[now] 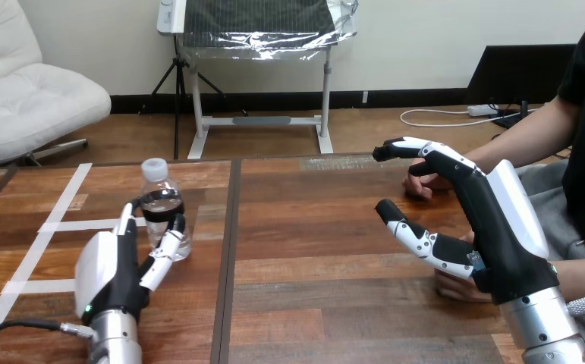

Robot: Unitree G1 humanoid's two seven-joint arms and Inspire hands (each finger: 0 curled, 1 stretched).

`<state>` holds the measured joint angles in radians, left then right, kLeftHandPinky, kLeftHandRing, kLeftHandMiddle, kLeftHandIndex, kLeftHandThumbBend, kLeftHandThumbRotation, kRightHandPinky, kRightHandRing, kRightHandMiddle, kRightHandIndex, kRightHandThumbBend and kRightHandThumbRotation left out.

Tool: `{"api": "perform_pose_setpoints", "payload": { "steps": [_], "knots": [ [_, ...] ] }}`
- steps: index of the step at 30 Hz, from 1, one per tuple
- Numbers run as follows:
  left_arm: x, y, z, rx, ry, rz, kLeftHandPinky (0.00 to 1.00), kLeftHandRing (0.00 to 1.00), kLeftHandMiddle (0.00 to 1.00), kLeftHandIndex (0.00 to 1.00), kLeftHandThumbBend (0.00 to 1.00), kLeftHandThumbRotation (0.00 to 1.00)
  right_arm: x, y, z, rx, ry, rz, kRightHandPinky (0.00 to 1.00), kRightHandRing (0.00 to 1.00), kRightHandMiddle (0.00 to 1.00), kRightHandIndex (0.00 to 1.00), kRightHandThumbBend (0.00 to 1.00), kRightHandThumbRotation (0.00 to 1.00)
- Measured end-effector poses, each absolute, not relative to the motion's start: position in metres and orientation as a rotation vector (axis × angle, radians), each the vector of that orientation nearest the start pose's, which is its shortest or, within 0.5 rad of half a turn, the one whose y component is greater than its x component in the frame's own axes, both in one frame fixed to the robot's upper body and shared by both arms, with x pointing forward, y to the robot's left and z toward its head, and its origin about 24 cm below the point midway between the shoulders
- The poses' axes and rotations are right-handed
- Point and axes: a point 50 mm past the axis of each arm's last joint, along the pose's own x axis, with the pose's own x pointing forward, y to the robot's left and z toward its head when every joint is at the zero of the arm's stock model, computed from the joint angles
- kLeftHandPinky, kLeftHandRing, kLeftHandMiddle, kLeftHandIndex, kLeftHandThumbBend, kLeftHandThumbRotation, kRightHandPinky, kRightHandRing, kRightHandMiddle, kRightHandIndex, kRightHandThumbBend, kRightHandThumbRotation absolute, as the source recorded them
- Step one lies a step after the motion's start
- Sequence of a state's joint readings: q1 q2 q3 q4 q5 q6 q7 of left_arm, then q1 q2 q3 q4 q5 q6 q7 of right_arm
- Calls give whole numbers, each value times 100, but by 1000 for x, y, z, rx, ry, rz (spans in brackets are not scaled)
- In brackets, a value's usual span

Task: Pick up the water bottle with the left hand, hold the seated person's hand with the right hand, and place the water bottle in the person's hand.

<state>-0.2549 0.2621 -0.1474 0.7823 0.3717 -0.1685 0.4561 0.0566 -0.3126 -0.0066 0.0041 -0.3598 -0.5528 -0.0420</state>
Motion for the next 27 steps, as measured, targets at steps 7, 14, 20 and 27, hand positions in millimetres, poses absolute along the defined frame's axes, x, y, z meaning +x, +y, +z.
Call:
{"api": "perform_pose_setpoints", "payload": {
  "steps": [7, 14, 20, 27],
  "knots": [
    [271, 202, -36, 735, 207, 193, 82, 90, 94, 94, 54, 99, 230, -183, 81, -646, -482, 143, 70, 79, 79, 71, 41, 14],
    [268, 199, -37, 738, 204, 177, 82, 89, 93, 94, 53, 99, 230, -183, 81, -647, -480, 143, 71, 80, 80, 71, 41, 12],
    [268, 197, -37, 743, 197, 169, 82, 89, 93, 94, 53, 99, 230, -183, 81, -646, -481, 142, 71, 80, 80, 71, 41, 11],
    [268, 194, -35, 735, 185, 164, 82, 89, 93, 95, 53, 99, 230, -183, 81, -646, -481, 142, 71, 80, 80, 71, 41, 11]
  ]
}}
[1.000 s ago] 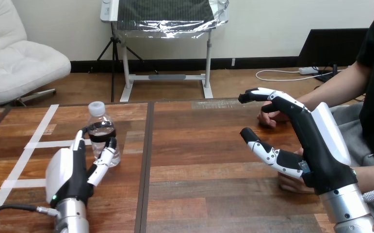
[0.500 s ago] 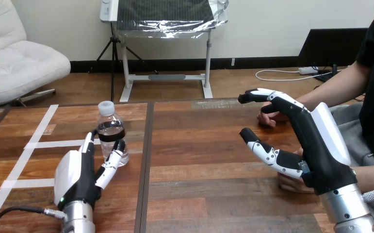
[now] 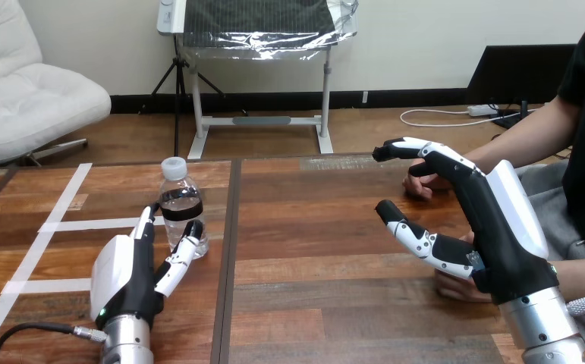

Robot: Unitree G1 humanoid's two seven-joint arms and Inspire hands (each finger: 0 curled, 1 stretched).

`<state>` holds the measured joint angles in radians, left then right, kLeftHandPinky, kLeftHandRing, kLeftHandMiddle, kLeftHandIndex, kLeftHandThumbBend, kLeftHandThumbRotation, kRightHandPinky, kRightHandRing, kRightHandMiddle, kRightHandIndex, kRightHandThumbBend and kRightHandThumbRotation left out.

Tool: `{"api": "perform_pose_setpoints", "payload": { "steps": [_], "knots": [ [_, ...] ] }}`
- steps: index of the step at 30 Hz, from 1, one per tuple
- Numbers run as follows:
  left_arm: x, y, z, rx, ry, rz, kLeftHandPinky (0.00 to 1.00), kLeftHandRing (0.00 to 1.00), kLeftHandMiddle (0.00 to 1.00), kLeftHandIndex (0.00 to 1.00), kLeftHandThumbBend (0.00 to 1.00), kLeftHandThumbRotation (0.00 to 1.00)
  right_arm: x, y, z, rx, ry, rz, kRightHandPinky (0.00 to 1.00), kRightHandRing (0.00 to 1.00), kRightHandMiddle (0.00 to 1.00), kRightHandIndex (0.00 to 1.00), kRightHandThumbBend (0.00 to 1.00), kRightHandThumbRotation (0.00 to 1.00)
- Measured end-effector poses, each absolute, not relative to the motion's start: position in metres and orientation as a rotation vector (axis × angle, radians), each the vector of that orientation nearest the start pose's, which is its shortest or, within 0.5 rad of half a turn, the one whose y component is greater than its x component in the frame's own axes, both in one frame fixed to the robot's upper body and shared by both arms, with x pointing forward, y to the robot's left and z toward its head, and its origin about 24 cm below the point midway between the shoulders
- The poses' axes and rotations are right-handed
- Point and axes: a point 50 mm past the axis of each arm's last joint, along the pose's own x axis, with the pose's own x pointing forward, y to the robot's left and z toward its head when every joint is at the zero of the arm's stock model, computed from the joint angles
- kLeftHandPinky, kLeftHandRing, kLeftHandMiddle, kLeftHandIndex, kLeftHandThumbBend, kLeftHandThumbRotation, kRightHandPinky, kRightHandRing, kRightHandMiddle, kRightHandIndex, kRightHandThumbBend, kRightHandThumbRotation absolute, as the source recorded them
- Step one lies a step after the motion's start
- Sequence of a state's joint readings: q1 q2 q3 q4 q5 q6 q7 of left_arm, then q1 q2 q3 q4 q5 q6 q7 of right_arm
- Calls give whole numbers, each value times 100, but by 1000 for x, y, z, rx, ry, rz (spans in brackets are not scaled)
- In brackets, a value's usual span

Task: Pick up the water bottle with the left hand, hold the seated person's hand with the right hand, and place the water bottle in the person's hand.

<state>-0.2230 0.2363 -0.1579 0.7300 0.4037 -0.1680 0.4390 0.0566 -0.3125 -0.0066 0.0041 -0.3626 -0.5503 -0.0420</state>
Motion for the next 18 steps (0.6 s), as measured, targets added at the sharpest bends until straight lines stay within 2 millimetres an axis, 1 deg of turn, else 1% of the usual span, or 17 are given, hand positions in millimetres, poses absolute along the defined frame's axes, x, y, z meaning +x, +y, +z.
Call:
{"api": "perform_pose_setpoints", "payload": {
  "steps": [18],
  "knots": [
    [270, 187, -31, 731, 166, 146, 83, 90, 94, 95, 54, 98, 230, -183, 81, -646, -481, 142, 71, 80, 80, 71, 42, 11]
  ]
}}
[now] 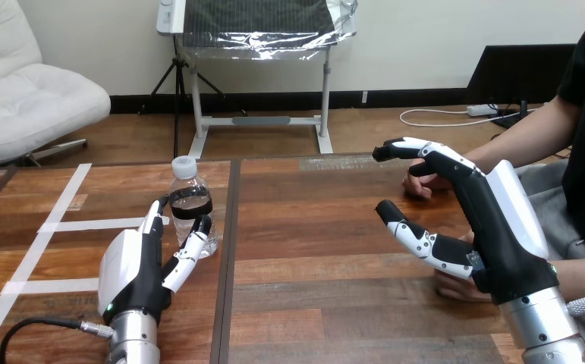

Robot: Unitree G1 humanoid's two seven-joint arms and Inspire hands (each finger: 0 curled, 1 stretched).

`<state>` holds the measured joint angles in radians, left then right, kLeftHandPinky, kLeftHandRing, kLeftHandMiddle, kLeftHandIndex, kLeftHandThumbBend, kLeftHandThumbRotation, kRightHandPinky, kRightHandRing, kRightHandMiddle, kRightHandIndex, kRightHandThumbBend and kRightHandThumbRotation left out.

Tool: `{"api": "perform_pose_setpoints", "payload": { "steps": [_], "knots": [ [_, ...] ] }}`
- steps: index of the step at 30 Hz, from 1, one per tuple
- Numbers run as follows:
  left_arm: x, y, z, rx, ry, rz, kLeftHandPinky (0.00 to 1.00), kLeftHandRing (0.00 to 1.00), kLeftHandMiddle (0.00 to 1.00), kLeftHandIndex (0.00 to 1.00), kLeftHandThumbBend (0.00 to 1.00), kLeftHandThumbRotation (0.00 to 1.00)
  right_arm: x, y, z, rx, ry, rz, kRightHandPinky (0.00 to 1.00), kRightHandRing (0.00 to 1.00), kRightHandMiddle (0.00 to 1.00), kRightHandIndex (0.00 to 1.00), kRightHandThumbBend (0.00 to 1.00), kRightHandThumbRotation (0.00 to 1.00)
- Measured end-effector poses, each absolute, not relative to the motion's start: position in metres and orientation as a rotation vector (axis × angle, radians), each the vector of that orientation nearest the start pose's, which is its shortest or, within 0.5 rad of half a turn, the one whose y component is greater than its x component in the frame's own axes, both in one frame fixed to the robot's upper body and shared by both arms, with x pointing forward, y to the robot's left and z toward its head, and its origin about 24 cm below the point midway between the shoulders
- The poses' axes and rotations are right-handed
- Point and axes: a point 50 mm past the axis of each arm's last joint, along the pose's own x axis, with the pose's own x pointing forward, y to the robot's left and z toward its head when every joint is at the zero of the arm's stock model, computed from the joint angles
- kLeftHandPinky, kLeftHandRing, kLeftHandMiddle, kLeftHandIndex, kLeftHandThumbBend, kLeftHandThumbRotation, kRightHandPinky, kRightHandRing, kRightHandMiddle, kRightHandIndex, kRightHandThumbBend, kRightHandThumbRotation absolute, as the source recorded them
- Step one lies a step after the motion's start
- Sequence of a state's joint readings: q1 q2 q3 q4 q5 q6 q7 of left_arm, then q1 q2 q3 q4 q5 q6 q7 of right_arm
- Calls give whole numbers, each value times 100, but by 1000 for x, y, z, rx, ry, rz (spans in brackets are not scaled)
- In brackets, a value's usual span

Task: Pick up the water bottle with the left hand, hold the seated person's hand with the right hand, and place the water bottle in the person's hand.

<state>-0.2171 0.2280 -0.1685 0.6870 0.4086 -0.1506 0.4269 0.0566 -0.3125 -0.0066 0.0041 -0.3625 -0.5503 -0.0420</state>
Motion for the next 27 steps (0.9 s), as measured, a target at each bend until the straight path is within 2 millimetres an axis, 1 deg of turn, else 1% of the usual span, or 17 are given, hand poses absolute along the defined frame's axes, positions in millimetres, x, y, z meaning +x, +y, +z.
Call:
{"api": "perform_pose_setpoints", "payload": {
  "steps": [2, 12, 20, 27],
  "knots": [
    [270, 187, -31, 731, 167, 145, 83, 90, 94, 96, 54, 98, 230, -183, 81, -646, -481, 142, 71, 80, 80, 71, 42, 11],
    [270, 188, -30, 744, 151, 176, 89, 96, 99, 98, 51, 92, 230, -183, 81, -645, -481, 142, 71, 79, 80, 71, 42, 10],
    [268, 188, -29, 827, 100, 243, 91, 99, 100, 100, 48, 90, 230, -184, 81, -644, -481, 142, 70, 79, 80, 71, 43, 9],
    [265, 191, -32, 931, 88, 296, 96, 100, 100, 100, 46, 92, 230, -184, 81, -640, -481, 141, 70, 79, 80, 71, 42, 9]
  ]
}}
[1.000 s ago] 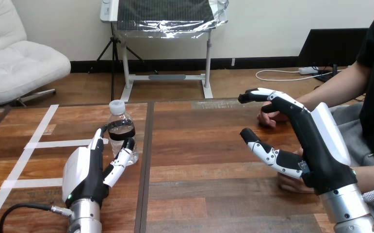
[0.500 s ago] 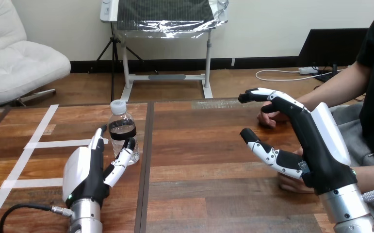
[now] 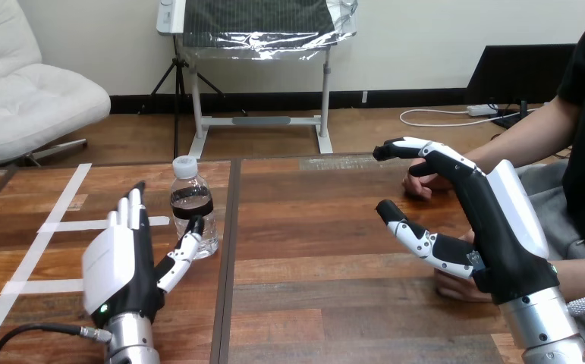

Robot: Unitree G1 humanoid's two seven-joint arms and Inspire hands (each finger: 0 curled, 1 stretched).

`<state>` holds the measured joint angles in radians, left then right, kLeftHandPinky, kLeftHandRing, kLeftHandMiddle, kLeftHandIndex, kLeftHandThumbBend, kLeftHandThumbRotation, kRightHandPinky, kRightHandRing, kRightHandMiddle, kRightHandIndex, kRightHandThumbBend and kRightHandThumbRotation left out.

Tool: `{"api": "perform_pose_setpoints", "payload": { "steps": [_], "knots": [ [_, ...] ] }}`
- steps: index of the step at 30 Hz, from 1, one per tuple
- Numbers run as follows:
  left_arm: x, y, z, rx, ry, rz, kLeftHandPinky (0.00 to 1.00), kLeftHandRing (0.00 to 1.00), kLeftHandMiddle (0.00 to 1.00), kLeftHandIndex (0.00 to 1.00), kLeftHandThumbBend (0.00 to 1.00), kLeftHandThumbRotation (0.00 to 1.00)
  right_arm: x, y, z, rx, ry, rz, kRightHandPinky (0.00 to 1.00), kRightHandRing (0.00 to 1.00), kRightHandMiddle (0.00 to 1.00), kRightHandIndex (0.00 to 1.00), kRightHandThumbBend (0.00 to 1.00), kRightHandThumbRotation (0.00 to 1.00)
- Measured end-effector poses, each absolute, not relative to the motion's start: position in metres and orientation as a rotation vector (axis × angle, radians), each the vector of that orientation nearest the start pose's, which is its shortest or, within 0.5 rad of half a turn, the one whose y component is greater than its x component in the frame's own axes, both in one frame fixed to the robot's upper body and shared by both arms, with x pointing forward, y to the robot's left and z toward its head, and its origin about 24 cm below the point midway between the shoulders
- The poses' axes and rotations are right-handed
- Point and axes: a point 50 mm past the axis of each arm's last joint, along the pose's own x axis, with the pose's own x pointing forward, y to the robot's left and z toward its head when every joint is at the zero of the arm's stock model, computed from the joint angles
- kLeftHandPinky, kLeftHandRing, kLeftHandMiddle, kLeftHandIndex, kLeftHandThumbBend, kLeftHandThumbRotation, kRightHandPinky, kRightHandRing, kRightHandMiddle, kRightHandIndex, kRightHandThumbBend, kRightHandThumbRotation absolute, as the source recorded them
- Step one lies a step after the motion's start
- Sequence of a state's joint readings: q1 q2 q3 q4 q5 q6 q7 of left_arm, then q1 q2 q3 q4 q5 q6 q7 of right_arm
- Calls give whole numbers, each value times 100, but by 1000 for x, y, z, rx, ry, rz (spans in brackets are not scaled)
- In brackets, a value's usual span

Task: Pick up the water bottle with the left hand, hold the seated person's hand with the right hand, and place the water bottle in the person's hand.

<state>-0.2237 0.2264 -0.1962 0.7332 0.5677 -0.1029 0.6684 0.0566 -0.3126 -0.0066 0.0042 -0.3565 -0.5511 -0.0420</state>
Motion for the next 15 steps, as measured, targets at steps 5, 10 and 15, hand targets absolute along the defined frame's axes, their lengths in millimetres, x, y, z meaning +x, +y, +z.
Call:
{"api": "perform_pose_setpoints", "payload": {
  "steps": [5, 10, 15],
  "knots": [
    [263, 193, -35, 1000, 87, 322, 99, 100, 100, 100, 45, 93, 230, -184, 81, -639, -482, 141, 70, 79, 80, 71, 42, 9],
    [263, 195, -37, 1028, 88, 344, 100, 100, 100, 100, 46, 93, 230, -184, 81, -639, -482, 141, 70, 80, 80, 71, 42, 9],
    [263, 196, -37, 1019, 90, 359, 100, 100, 100, 100, 48, 90, 230, -184, 81, -639, -482, 141, 70, 79, 80, 71, 41, 9]
  ]
}}
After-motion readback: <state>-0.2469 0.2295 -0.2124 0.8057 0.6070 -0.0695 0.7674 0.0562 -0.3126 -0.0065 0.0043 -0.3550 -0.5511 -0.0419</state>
